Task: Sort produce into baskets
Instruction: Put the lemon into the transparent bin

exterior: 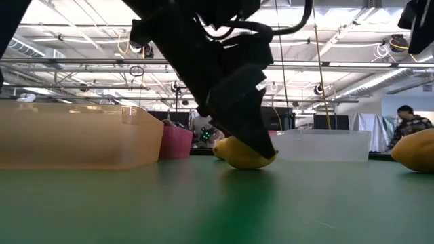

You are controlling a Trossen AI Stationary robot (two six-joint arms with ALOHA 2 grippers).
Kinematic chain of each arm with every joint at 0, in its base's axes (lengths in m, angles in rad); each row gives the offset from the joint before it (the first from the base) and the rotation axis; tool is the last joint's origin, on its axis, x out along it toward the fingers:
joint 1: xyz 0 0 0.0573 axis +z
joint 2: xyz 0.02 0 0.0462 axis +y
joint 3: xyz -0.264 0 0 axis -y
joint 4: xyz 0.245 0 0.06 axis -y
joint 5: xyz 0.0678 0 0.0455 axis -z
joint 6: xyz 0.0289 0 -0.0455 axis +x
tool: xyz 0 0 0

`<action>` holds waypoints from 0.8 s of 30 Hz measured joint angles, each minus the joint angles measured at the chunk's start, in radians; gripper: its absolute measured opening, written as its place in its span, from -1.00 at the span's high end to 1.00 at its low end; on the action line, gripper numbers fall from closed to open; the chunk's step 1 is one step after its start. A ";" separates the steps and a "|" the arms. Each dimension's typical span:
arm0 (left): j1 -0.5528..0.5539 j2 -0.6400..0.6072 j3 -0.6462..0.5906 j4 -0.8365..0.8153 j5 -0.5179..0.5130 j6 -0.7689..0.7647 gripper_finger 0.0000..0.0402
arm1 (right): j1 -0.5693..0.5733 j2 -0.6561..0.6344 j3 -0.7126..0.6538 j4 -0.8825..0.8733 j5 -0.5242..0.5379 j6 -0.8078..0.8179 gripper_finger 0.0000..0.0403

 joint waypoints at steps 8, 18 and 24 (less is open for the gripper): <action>0.018 0.000 0.000 -0.027 0.033 -0.002 -0.71 | 0.000 0.000 0.000 0.001 0.011 -0.007 -0.12; 0.044 0.000 0.000 -0.028 0.092 -0.004 -0.43 | 0.000 0.000 0.000 0.000 0.014 -0.008 -0.12; 0.091 0.000 0.017 -0.041 0.211 -0.077 -0.14 | 0.000 0.000 0.000 0.000 0.014 -0.003 -0.12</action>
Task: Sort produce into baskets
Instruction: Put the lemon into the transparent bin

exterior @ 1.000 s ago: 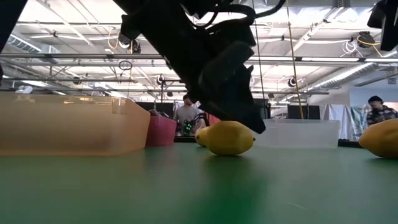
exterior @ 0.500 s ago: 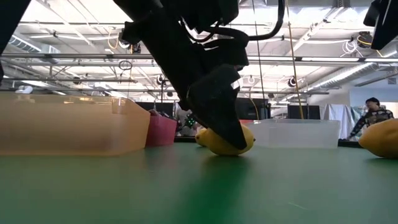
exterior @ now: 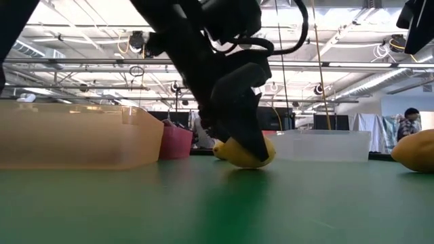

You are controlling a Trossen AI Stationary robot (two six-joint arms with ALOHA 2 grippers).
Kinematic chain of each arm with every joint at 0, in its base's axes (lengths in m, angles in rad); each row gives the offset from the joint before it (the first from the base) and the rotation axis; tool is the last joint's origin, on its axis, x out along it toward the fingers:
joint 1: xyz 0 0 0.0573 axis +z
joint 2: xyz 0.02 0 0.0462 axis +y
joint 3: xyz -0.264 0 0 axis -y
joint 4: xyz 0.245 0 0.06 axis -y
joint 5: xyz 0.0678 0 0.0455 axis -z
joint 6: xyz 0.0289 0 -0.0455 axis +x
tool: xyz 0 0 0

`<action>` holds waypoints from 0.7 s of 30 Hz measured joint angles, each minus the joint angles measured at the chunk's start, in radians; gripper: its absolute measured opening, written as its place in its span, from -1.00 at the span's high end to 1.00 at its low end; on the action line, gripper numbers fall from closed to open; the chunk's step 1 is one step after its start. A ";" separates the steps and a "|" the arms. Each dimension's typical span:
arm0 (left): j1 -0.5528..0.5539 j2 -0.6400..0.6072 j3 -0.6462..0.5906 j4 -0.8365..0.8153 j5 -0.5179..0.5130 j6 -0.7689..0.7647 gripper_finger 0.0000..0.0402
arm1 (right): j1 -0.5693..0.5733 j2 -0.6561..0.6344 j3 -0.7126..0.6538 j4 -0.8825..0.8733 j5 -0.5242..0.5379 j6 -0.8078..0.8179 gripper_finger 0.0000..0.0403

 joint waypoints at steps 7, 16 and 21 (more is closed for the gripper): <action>0.078 -0.001 0.137 -0.003 0.026 -0.003 -0.03 | 0.000 0.000 0.000 0.003 0.000 0.031 -0.12; 0.236 0.000 0.256 0.263 -0.079 0.003 -0.08 | 0.000 0.000 0.000 0.029 -0.002 0.144 -0.12; 0.343 0.068 0.256 0.419 -0.041 -0.097 -0.09 | 0.000 0.000 0.000 0.051 -0.002 0.186 -0.12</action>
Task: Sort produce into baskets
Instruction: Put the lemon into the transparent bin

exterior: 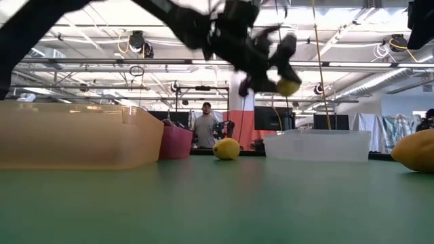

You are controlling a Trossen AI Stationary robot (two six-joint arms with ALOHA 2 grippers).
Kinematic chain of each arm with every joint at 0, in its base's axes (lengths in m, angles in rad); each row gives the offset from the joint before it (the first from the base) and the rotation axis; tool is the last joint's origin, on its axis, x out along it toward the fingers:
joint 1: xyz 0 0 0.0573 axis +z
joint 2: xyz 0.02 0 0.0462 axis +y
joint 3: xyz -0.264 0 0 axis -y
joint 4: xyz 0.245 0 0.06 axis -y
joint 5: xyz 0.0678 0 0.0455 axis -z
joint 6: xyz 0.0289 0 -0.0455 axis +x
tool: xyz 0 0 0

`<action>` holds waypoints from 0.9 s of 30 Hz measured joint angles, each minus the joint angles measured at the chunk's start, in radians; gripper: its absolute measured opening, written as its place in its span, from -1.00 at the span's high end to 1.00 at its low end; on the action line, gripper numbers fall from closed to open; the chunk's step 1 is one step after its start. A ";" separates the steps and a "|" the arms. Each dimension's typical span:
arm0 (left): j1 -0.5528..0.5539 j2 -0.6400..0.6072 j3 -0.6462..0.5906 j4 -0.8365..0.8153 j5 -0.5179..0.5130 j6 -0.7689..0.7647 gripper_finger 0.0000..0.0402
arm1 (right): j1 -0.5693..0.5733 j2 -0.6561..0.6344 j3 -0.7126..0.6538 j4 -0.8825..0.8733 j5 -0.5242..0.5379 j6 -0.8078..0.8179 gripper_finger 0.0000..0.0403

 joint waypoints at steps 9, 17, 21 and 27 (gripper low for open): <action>0.073 0.163 0.152 0.040 0.161 -0.216 -0.09 | 0.000 0.000 -0.001 0.048 -0.005 0.027 -0.12; 0.067 0.174 0.280 -0.100 0.126 0.046 -0.29 | 0.000 0.000 -0.001 0.097 -0.004 0.027 -0.12; 0.067 0.171 0.281 -0.138 0.135 0.070 -0.50 | 0.000 0.000 -0.001 0.096 -0.004 0.024 -0.12; 0.067 0.151 0.280 -0.304 0.168 0.079 -0.63 | 0.000 0.000 -0.001 0.095 -0.004 0.002 -0.12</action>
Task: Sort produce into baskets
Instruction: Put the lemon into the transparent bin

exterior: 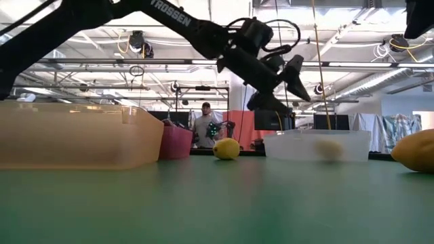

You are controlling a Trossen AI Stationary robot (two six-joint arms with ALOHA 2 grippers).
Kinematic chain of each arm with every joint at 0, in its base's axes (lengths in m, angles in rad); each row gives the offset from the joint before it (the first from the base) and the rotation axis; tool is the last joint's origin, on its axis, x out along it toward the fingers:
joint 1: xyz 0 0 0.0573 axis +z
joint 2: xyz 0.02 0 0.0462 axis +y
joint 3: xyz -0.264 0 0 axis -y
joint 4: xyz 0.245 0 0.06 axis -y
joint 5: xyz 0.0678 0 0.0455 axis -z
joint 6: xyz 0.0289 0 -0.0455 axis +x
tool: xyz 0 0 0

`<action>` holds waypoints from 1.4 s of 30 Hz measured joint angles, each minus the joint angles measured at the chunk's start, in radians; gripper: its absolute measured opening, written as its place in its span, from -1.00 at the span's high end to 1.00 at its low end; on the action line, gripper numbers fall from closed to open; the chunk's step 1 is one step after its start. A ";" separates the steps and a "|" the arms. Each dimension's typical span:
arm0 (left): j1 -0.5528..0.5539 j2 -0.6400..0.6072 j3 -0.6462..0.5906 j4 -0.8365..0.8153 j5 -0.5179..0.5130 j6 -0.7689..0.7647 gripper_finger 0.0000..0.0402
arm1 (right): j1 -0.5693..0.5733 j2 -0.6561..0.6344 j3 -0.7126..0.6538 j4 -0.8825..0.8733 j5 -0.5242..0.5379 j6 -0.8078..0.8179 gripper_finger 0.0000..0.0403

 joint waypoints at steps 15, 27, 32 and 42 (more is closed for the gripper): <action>0.000 -0.128 0.000 -0.687 -0.044 0.157 -0.64 | 0.000 0.000 0.000 0.001 0.075 -0.073 -0.12; 0.027 -0.084 -0.082 -0.748 -0.156 -0.115 -0.64 | 0.000 0.000 0.001 0.002 0.079 -0.085 -0.12; 0.029 -0.081 -0.112 -0.721 -0.155 -0.115 -0.64 | 0.000 0.000 0.001 0.005 0.077 -0.082 -0.12; 0.027 -0.071 -0.129 -0.690 -0.125 -0.108 -0.61 | 0.000 -0.001 0.001 0.008 0.076 -0.082 -0.12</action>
